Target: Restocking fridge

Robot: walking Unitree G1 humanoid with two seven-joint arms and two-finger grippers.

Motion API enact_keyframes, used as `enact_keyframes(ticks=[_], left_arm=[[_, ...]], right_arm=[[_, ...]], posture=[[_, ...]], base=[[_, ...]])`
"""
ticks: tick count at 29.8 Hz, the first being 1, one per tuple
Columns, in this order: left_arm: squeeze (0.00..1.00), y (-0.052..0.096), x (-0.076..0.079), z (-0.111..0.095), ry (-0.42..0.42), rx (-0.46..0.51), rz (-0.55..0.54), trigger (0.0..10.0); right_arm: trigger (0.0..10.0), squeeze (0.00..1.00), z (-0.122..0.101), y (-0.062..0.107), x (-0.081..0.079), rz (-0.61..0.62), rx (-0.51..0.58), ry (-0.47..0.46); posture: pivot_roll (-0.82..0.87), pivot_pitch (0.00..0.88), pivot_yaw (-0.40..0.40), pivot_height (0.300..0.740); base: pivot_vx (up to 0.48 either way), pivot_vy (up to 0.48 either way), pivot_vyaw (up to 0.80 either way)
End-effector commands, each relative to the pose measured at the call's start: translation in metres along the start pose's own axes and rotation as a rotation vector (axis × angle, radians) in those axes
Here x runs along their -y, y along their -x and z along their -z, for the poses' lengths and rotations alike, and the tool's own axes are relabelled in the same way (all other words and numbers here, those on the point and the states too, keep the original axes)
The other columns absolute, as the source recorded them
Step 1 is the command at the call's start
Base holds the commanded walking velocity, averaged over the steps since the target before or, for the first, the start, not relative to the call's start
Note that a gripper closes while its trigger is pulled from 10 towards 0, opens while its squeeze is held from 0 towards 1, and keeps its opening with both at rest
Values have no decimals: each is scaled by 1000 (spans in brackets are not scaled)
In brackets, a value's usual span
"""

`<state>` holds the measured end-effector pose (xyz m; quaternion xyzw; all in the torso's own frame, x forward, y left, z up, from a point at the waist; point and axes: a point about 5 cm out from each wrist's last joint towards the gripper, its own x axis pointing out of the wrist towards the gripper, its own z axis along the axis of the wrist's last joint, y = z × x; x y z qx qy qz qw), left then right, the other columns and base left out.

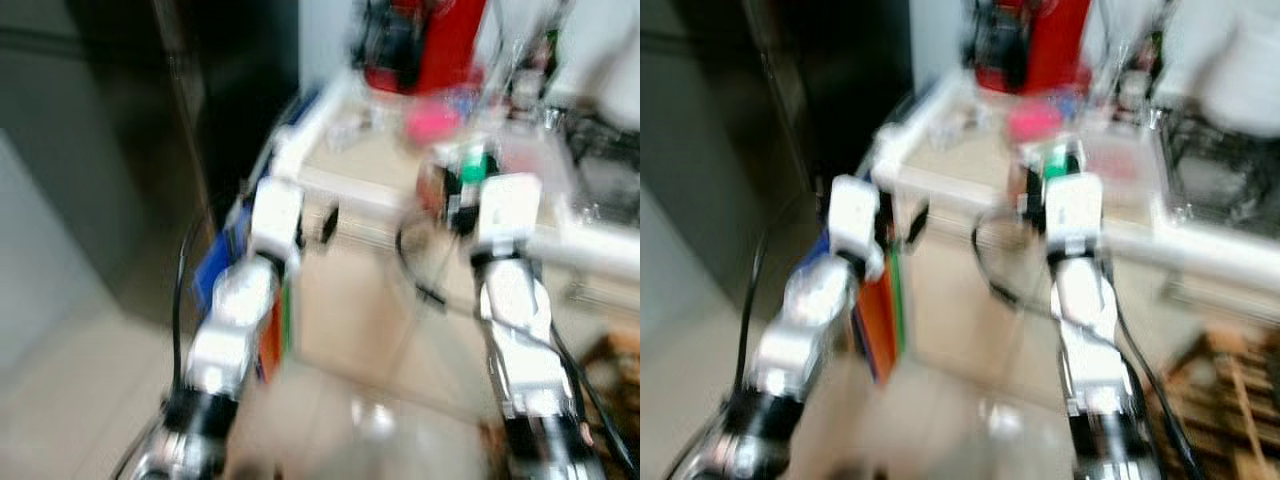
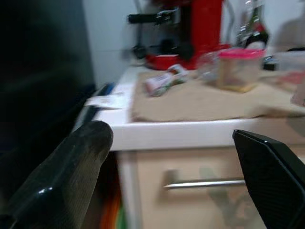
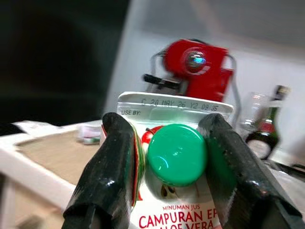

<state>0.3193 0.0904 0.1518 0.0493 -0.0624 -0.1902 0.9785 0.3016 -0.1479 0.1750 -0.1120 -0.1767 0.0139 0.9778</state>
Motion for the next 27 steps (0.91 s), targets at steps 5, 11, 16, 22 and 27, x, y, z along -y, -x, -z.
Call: enact_keyframes(ticks=[5, 11, 16, 22, 27], left_arm=[[0, -3, 6, -1, -3, 0, 13, 10000], [0, -5, 9, -1, -6, 0, 24, 10000], [0, -5, 8, -1, -14, 2, 24, 10000], [0, -5, 9, -1, -21, 4, 24, 10000], [0, -5, 8, -1, -37, 4, 17, 10000]], right_arm=[[0, 0, 8, 1, 5, 2, -40, -27], [0, 0, 26, -1, 8, 20, -147, -126], [0, 0, 26, -1, 9, 18, -147, -115], [0, 0, 26, -1, 7, 5, -139, -105], [0, 0, 27, -2, 6, 0, -143, -107]], posture=[[17, 3, -48, 740], [18, 1, -49, 740], [16, 0, -48, 740], [16, 4, -49, 740], [18, 3, -49, 740]], base=[[0, 0, 0], [0, 0, 0], [0, 0, -594], [0, 0, -356], [0, 0, 0]])
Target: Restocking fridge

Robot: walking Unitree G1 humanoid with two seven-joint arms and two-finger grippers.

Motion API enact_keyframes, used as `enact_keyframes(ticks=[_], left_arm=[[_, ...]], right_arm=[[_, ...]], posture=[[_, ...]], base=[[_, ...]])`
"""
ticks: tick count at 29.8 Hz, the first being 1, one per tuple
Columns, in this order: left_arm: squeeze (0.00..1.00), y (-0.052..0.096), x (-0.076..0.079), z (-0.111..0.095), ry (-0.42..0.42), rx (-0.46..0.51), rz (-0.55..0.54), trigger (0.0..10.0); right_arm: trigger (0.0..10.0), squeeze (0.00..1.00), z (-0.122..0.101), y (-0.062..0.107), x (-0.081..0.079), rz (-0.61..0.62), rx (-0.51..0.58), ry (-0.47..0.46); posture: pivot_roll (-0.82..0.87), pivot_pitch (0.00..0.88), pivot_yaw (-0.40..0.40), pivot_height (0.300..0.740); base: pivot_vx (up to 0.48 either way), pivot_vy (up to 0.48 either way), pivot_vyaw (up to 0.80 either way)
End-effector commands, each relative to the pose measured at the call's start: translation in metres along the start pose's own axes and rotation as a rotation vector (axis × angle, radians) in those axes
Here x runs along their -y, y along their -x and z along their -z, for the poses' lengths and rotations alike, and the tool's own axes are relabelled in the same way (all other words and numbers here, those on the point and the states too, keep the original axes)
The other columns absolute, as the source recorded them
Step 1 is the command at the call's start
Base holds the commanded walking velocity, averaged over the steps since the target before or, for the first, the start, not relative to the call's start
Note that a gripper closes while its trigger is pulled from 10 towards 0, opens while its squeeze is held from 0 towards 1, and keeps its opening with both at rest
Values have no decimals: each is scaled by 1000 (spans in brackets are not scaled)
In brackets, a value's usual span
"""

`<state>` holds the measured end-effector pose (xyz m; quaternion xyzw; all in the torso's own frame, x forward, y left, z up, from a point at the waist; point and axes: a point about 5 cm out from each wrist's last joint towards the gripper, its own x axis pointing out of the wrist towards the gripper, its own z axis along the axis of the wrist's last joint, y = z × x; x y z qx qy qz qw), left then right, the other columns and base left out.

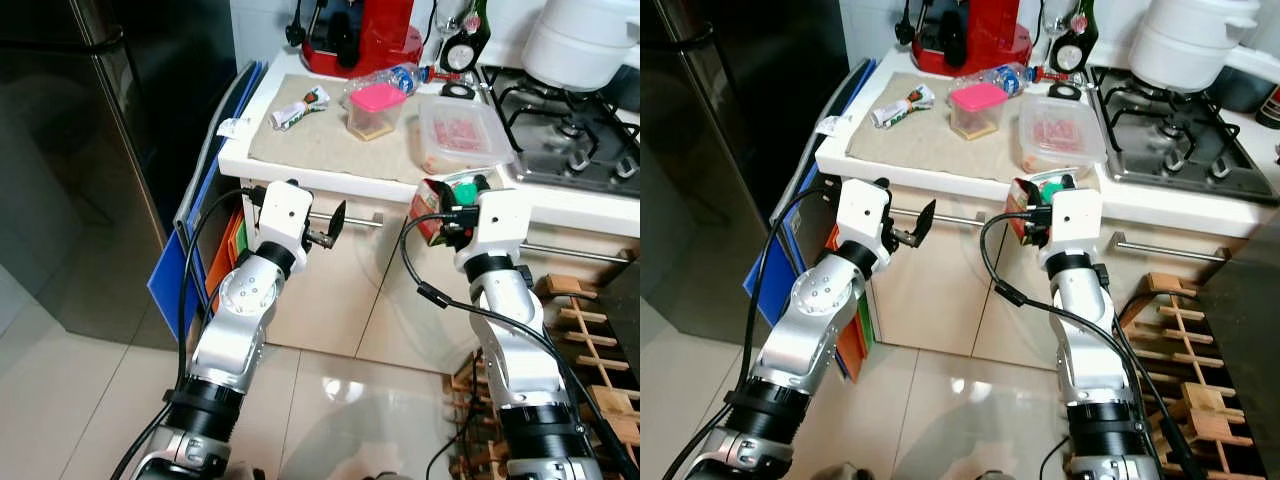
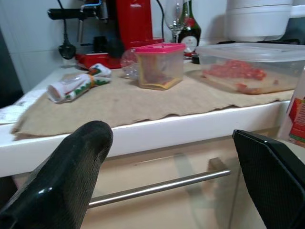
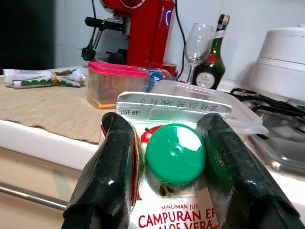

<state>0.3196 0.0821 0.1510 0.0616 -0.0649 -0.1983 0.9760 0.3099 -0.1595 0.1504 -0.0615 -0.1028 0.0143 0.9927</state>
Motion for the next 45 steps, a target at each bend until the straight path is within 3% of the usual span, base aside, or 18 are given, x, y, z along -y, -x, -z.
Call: enact_keyframes(ticks=[1, 10, 45], left_arm=[[0, -2, 0, -1, -8, 5, -2, 10000], [0, -4, 0, -1, 56, -12, -7, 10000], [0, -4, 3, -5, 37, 9, -8, 10000]], right_arm=[[0, 0, -1, -3, 0, -2, 3, -4], [0, 0, 3, -7, -2, -2, -15, -28], [0, 0, 11, -7, -7, -29, -51, -25]], posture=[[18, 4, -49, 740], [16, 8, -44, 740], [18, 17, -49, 740]], base=[[0, 0, 0], [-102, 0, 0], [-62, 0, -93]])
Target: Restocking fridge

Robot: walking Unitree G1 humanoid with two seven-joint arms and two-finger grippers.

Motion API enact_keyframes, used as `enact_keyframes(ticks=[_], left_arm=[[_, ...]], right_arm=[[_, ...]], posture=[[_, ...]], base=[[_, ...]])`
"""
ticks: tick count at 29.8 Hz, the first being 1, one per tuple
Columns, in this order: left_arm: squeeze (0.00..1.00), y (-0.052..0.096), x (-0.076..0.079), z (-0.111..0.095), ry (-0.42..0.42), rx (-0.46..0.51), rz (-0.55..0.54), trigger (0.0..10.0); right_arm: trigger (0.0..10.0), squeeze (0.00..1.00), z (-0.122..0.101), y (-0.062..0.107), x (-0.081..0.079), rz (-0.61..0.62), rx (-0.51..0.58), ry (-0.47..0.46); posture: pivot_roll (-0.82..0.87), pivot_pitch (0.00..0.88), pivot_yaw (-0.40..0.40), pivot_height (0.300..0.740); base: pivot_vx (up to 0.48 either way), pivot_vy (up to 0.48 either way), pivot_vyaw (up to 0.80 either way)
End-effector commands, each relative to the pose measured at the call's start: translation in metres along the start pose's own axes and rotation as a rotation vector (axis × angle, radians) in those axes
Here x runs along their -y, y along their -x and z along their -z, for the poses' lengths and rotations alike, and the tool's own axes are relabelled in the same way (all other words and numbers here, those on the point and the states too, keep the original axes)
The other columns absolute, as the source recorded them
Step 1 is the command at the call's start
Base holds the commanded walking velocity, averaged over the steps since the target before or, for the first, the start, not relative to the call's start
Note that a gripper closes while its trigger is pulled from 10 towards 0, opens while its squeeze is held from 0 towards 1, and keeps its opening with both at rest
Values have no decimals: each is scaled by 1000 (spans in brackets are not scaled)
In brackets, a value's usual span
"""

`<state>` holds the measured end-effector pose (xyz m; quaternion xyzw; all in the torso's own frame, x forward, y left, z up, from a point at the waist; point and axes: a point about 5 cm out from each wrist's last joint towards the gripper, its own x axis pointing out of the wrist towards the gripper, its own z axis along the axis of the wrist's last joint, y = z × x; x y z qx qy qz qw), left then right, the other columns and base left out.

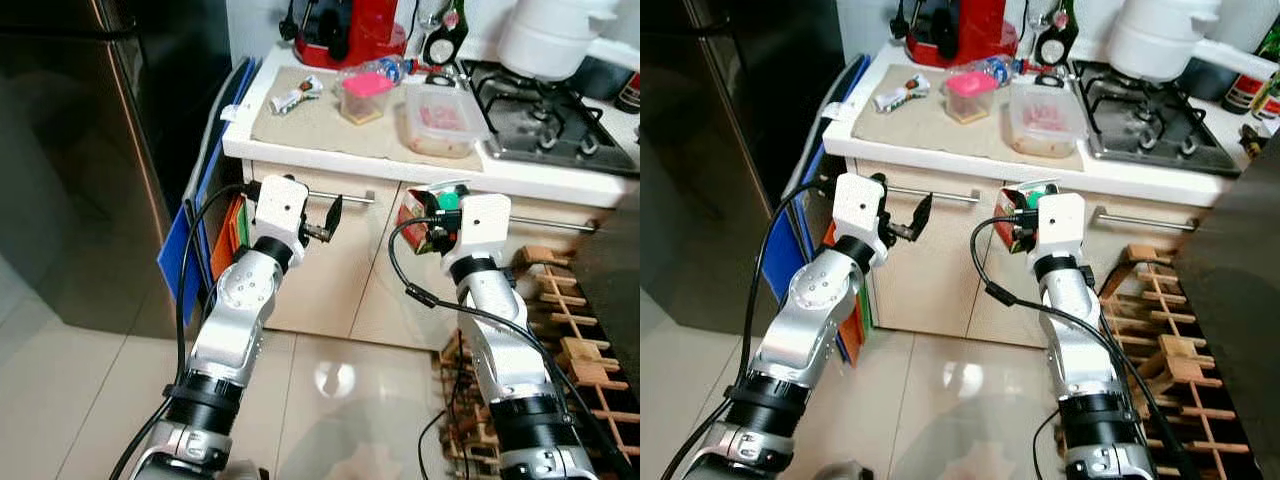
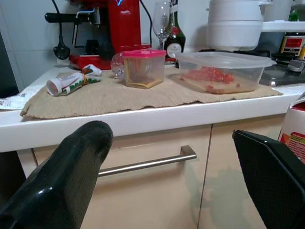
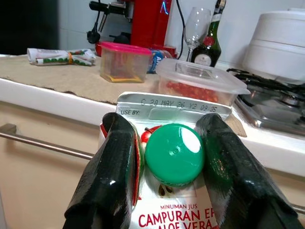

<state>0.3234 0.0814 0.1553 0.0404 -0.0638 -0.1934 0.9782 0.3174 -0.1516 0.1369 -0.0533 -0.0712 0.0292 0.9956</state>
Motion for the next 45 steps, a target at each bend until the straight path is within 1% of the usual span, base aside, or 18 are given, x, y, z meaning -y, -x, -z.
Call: enact_keyframes(ticks=[1, 9, 12, 33, 37, 41, 45], left_arm=[[0, 0, 4, -1, -5, 4, 5, 10000], [0, 0, 3, -1, -8, 4, 6, 10000], [0, -2, 3, -2, -13, 5, 9, 10000], [0, -3, 3, -1, -36, 4, 15, 10000], [0, -3, 3, 0, -26, 1, 16, 10000], [0, -3, 4, -1, -18, 6, 17, 10000], [0, -3, 5, 0, -41, 8, 23, 10000]], right_arm=[[0, 0, -2, -2, 3, 2, 10, -5], [0, 0, -2, -2, 2, 4, 11, -9], [0, 0, -1, -2, 2, 9, 6, -27], [0, 0, -2, -4, 1, -2, 14, -24], [0, 0, -2, -4, 1, -3, 14, -24], [0, 0, -1, -4, 1, -3, 14, -22], [0, 0, -1, -4, 1, -3, 14, -20]], posture=[[18, 17, -49, 740], [17, 16, -44, 740], [15, 11, -43, 740], [17, 0, -39, 740], [16, 0, -39, 740], [15, 0, -40, 740], [11, 0, -38, 740]], base=[[-281, 0, 0], [-281, 0, 0], [-281, 0, 0], [-281, 0, 0], [-276, 0, 0], [0, 0, 0], [0, -118, 0]])
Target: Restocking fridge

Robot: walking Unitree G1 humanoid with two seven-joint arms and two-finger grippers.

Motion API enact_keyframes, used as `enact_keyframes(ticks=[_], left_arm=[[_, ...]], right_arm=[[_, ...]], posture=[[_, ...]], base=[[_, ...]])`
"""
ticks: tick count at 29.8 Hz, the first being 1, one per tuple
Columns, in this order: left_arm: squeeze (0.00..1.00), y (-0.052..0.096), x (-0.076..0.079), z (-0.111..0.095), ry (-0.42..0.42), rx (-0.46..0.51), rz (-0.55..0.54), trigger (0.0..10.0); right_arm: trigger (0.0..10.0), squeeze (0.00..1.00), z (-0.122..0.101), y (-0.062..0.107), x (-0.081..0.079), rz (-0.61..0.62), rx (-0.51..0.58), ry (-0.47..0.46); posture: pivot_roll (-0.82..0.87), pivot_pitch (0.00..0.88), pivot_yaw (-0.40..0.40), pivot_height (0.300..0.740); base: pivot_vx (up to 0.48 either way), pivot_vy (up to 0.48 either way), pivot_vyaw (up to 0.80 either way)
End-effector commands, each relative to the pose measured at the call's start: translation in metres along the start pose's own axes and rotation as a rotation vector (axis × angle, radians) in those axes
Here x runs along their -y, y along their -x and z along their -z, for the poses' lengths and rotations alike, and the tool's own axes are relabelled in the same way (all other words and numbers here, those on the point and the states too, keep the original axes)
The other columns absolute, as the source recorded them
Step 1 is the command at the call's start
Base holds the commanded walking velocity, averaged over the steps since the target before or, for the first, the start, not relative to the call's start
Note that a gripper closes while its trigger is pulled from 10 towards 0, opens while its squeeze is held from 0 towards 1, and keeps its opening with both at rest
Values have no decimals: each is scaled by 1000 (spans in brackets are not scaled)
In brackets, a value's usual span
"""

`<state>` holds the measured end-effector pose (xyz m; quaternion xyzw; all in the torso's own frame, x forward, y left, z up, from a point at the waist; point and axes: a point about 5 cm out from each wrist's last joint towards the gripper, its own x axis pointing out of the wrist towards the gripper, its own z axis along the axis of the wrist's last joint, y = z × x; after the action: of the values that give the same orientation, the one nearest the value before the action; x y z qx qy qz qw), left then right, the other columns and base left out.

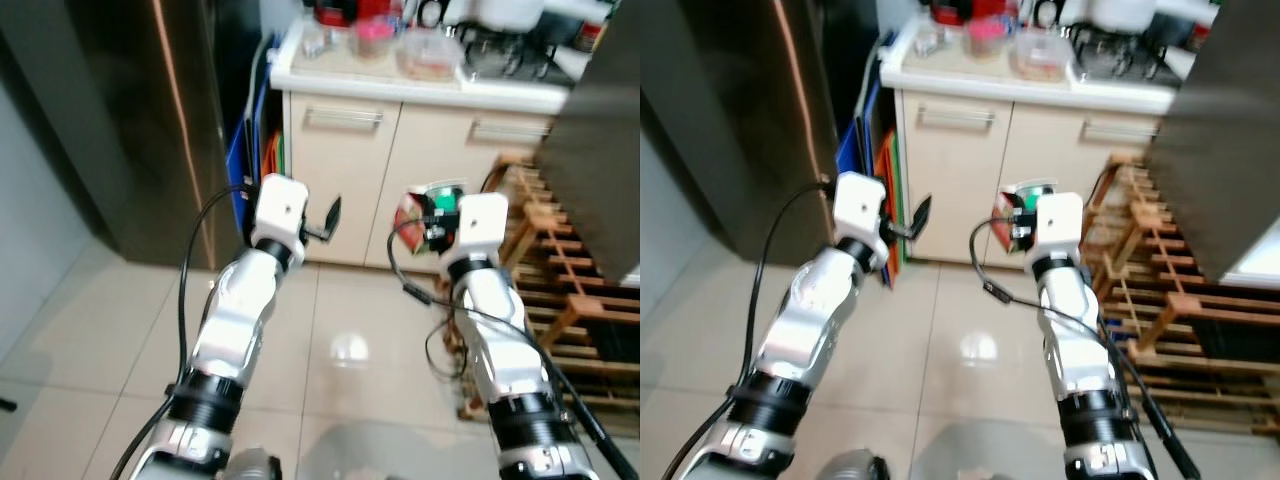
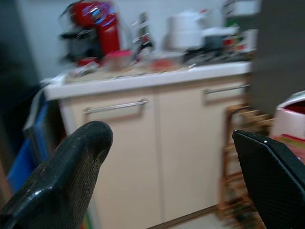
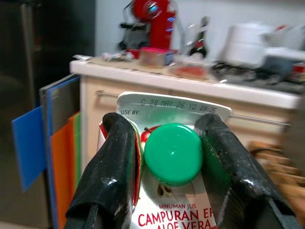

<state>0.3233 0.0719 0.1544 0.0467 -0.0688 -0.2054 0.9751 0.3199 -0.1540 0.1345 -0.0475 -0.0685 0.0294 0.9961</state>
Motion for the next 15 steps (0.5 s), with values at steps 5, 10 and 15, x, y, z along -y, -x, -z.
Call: enact_keyframes(ticks=[5, 10, 15], left_arm=[[0, 2, -6, 2, -25, -9, -12, 10000], [0, 2, -9, 2, -23, -7, -22, 10000], [0, 2, -9, 2, -31, -6, -26, 10000]], right_arm=[[0, 0, -1, 0, 2, 3, 12, -5], [0, 0, 0, 2, 4, 10, 8, 0], [0, 0, 0, 2, 5, 17, 9, 1]], posture=[[9, 0, -35, 740], [5, 3, -31, 740], [3, 5, -28, 740]], base=[[0, -467, 0], [0, -447, 0], [0, -431, 0]])
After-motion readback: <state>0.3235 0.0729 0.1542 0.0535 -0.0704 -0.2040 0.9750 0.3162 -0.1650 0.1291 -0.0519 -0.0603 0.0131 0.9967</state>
